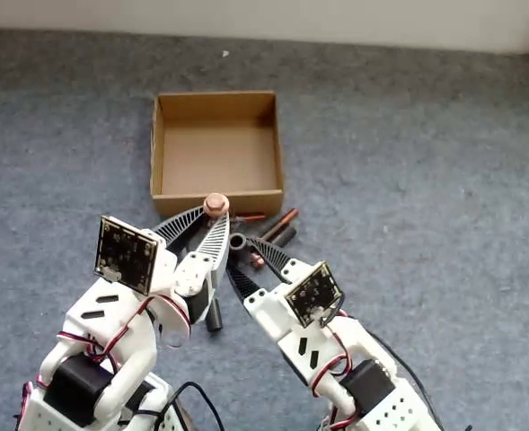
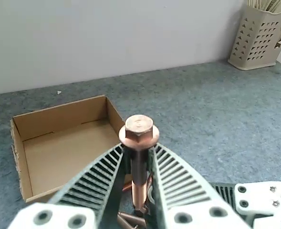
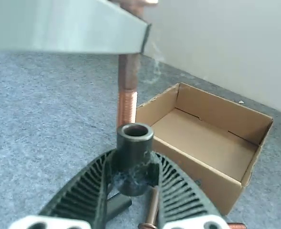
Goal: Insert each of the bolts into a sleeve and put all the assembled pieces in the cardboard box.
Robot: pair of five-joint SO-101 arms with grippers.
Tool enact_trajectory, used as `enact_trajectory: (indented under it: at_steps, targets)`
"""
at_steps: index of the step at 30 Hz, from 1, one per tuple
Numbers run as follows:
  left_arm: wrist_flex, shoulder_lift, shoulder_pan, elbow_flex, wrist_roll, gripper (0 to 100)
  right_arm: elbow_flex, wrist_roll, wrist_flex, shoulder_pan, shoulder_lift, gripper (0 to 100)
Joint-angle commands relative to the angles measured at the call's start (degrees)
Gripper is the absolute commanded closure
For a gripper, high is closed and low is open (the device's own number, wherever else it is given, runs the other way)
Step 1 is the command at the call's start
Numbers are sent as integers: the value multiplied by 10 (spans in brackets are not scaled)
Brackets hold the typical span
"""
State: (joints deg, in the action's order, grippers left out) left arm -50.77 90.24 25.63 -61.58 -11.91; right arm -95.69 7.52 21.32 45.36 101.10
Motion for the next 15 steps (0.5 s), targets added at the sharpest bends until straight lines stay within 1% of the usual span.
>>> enact_trajectory:
  at_steps: [1, 10, 12, 15]
  targets:
    - [18, 7, 13, 54, -7, 994, -53, 3, -18, 7, 15, 995]
    - [18, 7, 15, 58, -7, 994, -54, 2, -18, 7, 15, 995]
    - [17, 7, 36, 56, -5, 994, -54, 2, -18, 7, 15, 995]
    - [-5, 7, 69, 55, -3, 994, -53, 2, -18, 7, 15, 995]
